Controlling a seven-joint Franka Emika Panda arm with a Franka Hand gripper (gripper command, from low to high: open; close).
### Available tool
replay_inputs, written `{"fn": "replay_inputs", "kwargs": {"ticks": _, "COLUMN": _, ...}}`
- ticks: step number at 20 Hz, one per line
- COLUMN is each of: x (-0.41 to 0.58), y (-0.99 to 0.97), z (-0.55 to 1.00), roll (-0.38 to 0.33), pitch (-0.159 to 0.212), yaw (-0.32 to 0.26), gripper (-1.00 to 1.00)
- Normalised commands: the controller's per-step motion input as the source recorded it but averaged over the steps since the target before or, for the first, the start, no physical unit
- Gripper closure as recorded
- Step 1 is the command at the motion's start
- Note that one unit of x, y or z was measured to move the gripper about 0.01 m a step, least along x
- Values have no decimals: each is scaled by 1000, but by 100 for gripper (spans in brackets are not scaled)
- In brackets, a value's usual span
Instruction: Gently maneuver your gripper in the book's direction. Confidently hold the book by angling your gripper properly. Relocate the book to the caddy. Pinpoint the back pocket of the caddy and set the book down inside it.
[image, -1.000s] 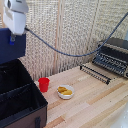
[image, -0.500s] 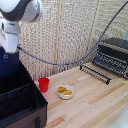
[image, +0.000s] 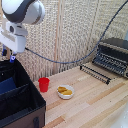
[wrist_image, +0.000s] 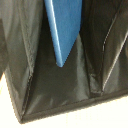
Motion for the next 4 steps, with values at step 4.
{"fn": "replay_inputs", "kwargs": {"ticks": 4, "x": 228, "y": -328, "z": 43, "roll": 38, "pitch": -14, "yaw": 283, "gripper": -100}}
